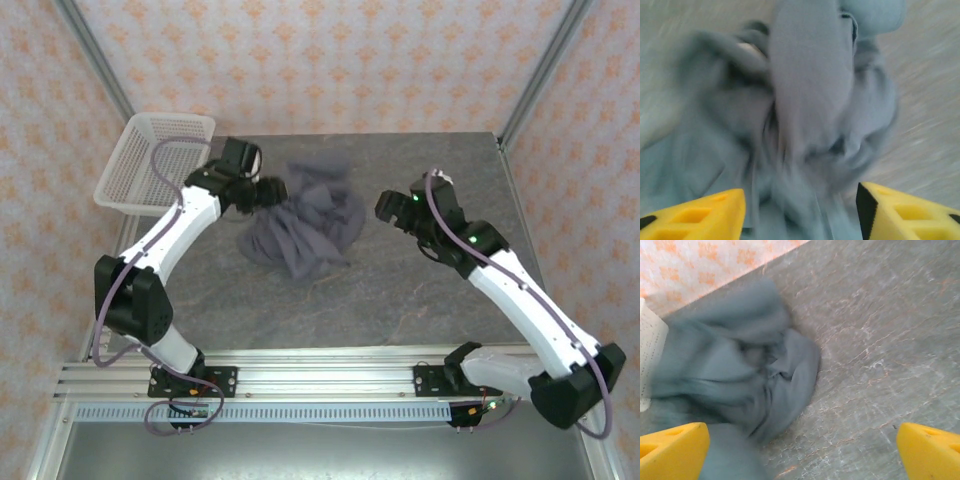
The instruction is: Fold the inside-out t-shirt
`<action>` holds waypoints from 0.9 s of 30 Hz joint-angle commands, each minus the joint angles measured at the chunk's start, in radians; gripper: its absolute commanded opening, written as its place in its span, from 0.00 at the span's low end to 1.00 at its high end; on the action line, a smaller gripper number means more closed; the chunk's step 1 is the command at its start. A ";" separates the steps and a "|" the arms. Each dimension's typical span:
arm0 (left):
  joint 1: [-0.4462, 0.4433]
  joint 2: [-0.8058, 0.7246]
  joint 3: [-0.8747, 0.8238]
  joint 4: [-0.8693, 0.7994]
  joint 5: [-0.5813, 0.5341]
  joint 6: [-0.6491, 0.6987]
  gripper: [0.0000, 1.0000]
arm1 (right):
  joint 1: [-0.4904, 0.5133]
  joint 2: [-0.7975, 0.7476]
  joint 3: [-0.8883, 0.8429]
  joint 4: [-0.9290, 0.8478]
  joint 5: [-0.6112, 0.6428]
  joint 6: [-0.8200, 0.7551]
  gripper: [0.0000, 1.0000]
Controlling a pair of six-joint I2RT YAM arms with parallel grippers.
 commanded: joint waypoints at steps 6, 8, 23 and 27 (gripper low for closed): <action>0.008 -0.243 -0.065 -0.035 -0.225 0.102 0.69 | 0.038 0.239 0.008 0.173 -0.279 -0.142 0.95; -0.007 -0.231 -0.100 -0.040 -0.185 0.055 0.69 | 0.038 0.362 0.072 0.175 -0.233 -0.161 0.96; -0.352 0.038 -0.301 0.274 -0.204 -0.208 0.90 | -0.071 1.136 0.642 0.245 -0.410 -0.245 0.45; -0.352 0.157 -0.242 0.341 -0.203 -0.230 0.86 | -0.072 1.094 0.621 0.248 -0.384 -0.230 0.12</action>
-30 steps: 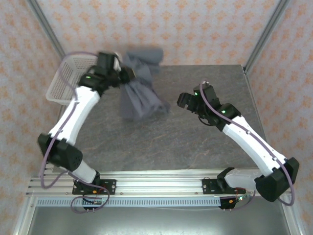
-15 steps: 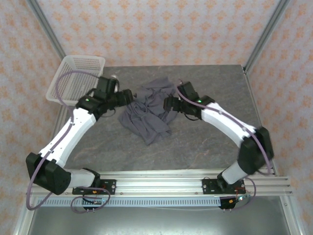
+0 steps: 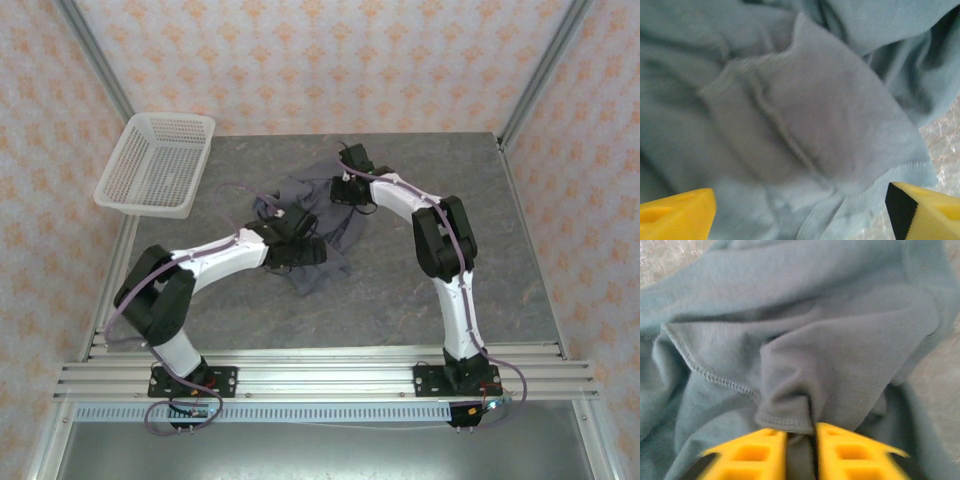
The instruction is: Fold the inside-out t-shirt
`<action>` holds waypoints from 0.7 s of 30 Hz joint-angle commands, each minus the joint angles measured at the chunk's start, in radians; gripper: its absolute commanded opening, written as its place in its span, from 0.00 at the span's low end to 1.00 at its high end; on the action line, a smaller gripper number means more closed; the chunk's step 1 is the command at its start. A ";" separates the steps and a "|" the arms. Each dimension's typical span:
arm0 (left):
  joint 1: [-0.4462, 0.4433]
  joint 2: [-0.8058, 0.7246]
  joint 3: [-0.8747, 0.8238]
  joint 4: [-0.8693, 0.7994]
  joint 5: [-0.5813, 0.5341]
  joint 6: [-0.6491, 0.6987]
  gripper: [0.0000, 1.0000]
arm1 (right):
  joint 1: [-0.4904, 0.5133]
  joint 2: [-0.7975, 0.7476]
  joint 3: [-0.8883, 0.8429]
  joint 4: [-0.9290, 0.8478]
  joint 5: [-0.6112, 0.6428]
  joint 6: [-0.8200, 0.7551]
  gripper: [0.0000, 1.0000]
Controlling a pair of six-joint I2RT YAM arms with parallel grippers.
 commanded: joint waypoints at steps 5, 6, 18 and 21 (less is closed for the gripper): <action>0.001 0.189 0.167 0.012 -0.107 -0.075 0.15 | 0.005 -0.152 -0.032 -0.034 -0.006 -0.002 0.08; 0.001 0.177 0.164 0.012 -0.119 -0.078 0.05 | 0.004 -0.165 -0.033 -0.049 0.002 -0.008 0.07; 0.242 -0.424 0.166 -0.241 -0.193 0.113 0.00 | -0.180 -0.746 -0.380 -0.001 0.209 0.151 0.00; 0.303 -0.511 0.130 -0.314 -0.169 0.203 0.00 | -0.156 -0.934 -0.626 0.064 0.124 0.160 0.00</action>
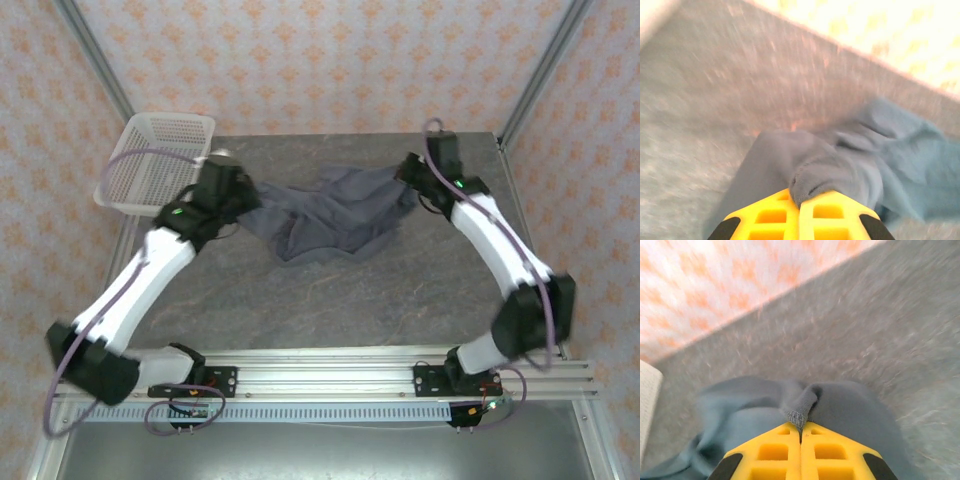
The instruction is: Fold the inside-out t-shirt
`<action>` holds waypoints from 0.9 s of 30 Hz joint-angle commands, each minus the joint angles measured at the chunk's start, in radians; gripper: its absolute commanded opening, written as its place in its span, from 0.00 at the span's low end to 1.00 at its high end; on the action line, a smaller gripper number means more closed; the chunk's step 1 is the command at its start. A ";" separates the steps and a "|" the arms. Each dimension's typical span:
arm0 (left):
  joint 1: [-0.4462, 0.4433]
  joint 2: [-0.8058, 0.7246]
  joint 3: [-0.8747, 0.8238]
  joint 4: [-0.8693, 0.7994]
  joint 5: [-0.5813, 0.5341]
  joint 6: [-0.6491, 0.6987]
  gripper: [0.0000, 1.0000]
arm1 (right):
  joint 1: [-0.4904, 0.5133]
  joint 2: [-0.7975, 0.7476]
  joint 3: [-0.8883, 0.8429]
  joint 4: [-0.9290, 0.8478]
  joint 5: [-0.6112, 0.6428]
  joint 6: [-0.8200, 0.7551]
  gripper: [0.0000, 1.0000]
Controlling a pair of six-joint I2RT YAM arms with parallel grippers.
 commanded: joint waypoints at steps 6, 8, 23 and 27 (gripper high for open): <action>0.020 0.005 -0.224 -0.223 -0.124 0.096 0.00 | 0.245 -0.317 -0.652 0.035 0.050 0.256 0.05; 0.023 0.041 -0.285 -0.194 -0.150 0.044 0.00 | 0.246 -0.386 -0.717 0.006 0.050 0.284 0.24; 0.026 0.222 -0.251 -0.111 -0.113 0.014 0.00 | 0.061 -0.172 -0.434 -0.202 0.213 0.069 0.88; 0.026 0.224 -0.251 -0.122 -0.108 0.022 0.00 | 0.030 -0.015 -0.376 -0.135 0.107 0.100 0.73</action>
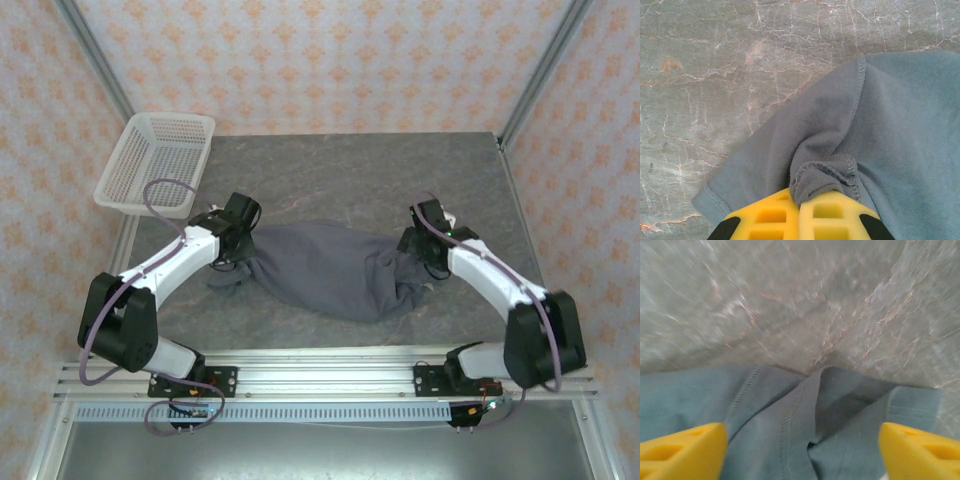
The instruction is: Fold the inside-out t-shirt
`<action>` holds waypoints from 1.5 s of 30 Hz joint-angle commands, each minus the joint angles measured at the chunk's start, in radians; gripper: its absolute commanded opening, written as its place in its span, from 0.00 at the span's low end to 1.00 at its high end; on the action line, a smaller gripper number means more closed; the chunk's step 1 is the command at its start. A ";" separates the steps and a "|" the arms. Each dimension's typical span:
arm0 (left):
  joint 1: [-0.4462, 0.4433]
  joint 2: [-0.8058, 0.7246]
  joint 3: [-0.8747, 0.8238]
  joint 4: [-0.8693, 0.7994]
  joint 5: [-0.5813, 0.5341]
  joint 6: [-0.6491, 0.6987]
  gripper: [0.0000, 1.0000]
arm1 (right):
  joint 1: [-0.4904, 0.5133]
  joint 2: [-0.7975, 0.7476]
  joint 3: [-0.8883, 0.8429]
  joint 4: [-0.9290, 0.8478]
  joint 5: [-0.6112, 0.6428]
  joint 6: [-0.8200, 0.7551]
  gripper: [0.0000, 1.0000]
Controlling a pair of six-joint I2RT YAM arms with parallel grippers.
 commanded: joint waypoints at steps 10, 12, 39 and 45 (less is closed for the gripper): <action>0.004 -0.031 0.025 -0.021 -0.045 -0.016 0.00 | -0.023 0.105 0.074 0.016 -0.130 0.106 0.28; 0.004 -0.064 0.040 -0.032 -0.058 -0.016 0.00 | -0.024 0.052 0.108 -0.045 -0.084 0.087 0.11; 0.004 -0.404 0.866 -0.064 -0.231 0.397 0.00 | -0.108 -0.433 1.011 -0.002 0.217 -0.247 0.00; 0.004 -0.505 0.777 0.109 -0.054 0.474 0.00 | -0.108 -0.489 0.998 0.122 0.168 -0.290 0.00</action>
